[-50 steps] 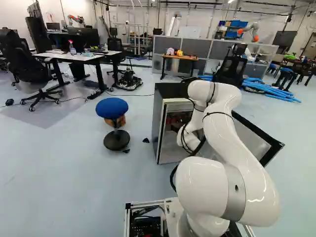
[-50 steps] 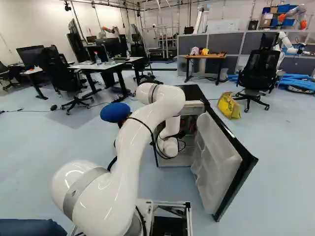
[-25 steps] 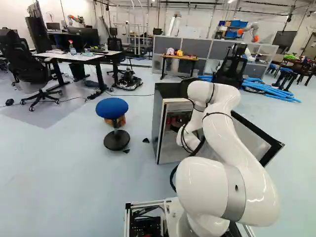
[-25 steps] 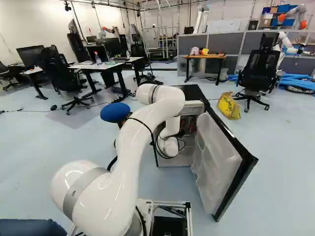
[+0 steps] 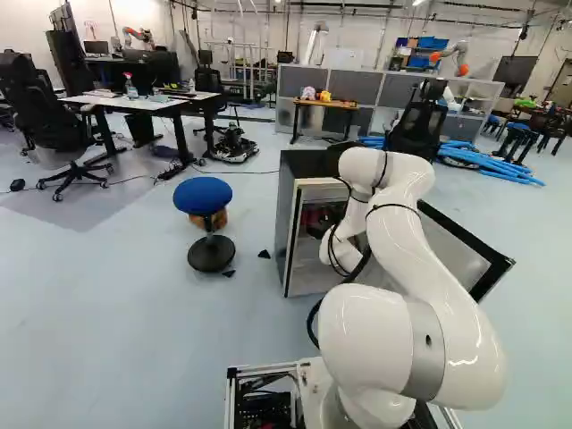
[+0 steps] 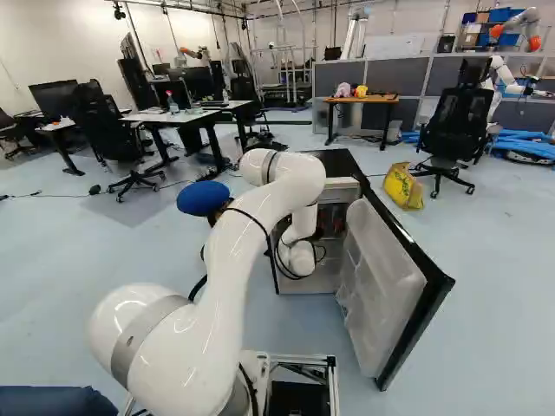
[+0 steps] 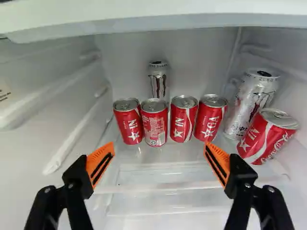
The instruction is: Grab a drink from the fridge
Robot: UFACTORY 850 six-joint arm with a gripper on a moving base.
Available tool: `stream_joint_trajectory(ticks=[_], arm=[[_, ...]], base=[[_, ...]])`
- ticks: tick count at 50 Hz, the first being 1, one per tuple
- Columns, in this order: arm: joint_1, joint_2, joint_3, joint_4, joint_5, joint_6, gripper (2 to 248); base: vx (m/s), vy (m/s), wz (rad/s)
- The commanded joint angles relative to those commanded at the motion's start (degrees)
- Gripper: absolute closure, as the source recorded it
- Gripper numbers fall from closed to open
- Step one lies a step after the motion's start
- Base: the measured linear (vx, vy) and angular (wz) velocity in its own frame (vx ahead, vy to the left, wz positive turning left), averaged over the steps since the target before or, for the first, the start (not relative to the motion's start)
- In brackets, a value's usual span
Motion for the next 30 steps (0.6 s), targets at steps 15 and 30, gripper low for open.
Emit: stream_joint_trajectory(ticks=[15,30], arm=[[0.0,0.0,0.0,0.0,0.0,0.0,20],[0.0,0.0,0.0,0.0,0.0,0.0,56]], base=[[0.000,0.000,0.000],[0.000,0.000,0.000]])
